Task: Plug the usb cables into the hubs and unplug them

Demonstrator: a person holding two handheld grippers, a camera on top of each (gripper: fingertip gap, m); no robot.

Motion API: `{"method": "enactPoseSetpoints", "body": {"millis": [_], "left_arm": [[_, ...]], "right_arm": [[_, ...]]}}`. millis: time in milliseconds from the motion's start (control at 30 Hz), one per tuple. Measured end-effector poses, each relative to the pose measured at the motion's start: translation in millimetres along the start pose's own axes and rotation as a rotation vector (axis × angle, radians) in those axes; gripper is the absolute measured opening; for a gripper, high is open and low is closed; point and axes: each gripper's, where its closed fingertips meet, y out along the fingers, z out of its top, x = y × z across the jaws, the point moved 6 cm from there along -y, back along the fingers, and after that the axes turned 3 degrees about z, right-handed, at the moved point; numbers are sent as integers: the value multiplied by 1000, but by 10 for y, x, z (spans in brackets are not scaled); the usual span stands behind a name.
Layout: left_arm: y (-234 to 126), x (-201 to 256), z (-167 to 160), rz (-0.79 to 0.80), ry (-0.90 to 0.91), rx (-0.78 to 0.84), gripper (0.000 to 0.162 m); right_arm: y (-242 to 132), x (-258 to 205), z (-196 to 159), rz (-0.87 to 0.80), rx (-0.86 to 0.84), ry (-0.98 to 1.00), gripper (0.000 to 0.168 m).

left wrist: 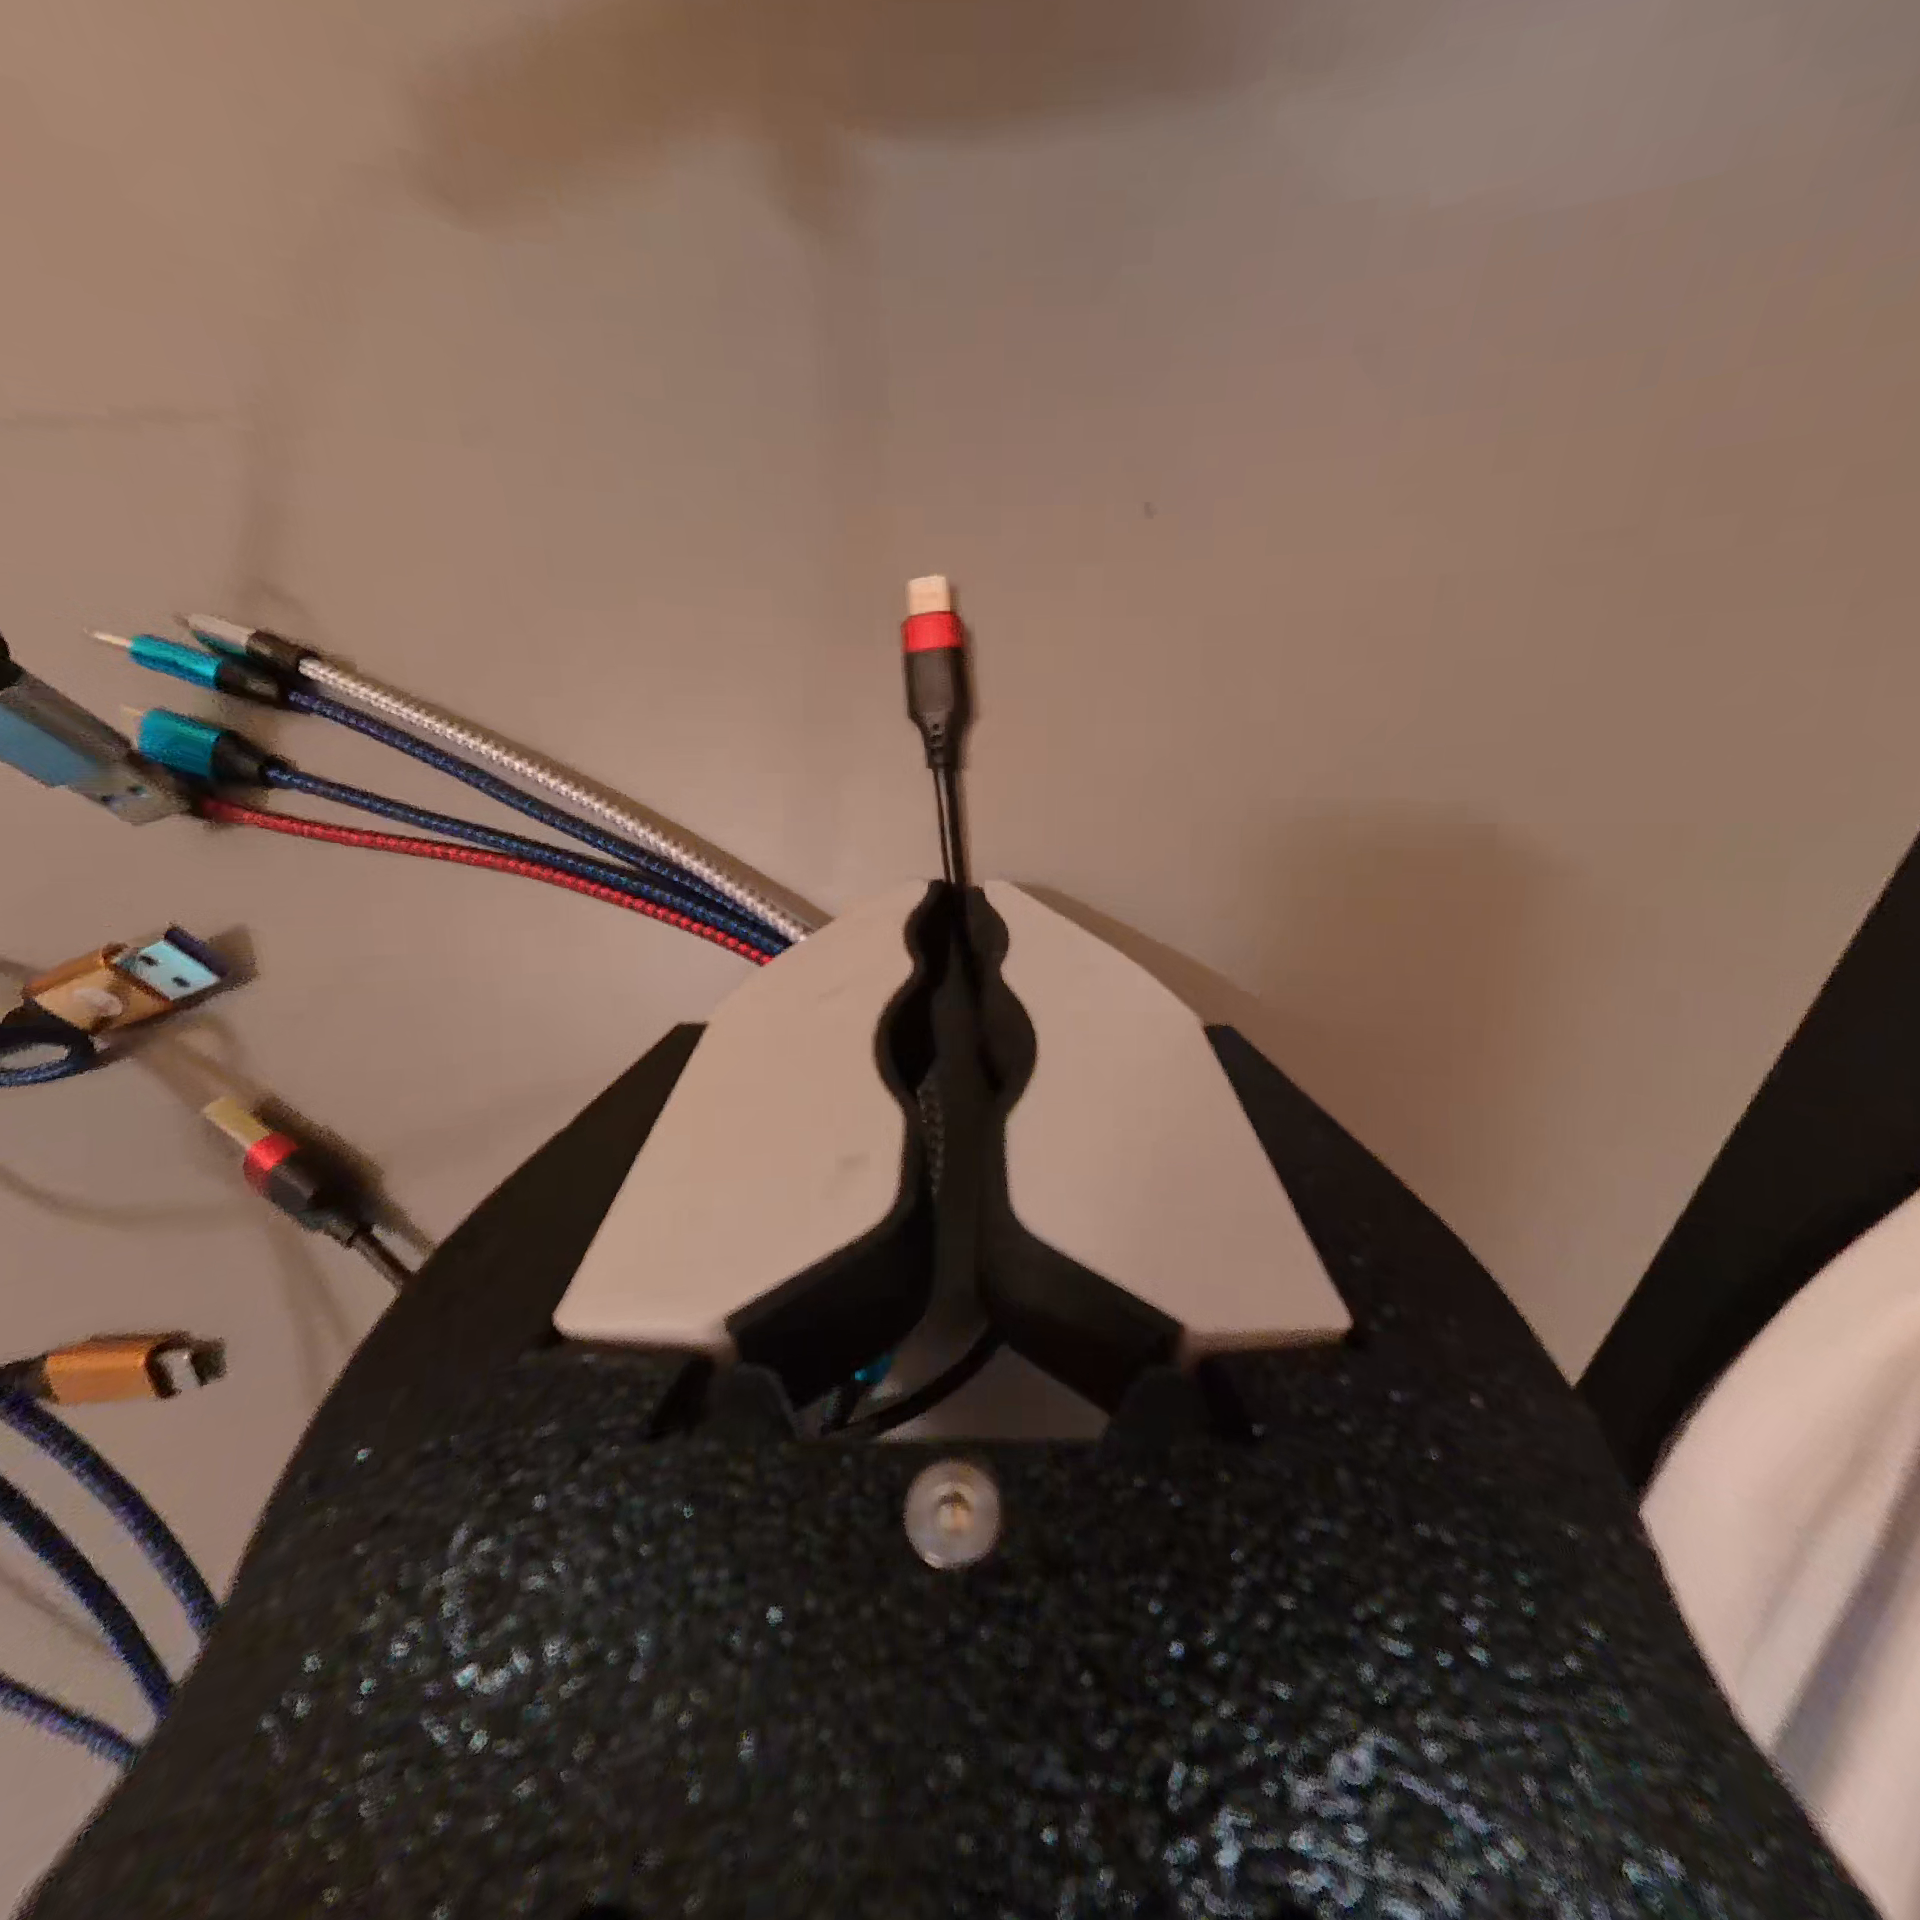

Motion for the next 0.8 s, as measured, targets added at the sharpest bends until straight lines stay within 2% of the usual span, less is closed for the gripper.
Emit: {"method": "enactPoseSetpoints", "body": {"millis": [100,200,300,400,533,667,800], "left_arm": [[-159,23,94,-133,-62,174,1],[-641,-20,251,-405,-239,501,1],[-1129,-247,177,-603,-390,738,1],[-1286,-579,-140,-563,-511,815,1],[-1216,-919,-640,-449,-704,792,2],[-1219,-1251,-1094,-307,-952,874,1],[-1149,-1346,-1407,-205,-1030,819,1]], "right_arm": [[-32,23,9,-9,5,1,32],[-69,48,25,-15,18,7,33],[-81,60,29,-18,23,10,33],[-66,61,17,-15,19,12,33],[-38,46,2,-10,10,11,33],[-24,31,-4,-8,1,7,33],[-11,35,-22,-9,-5,8,33]]}}
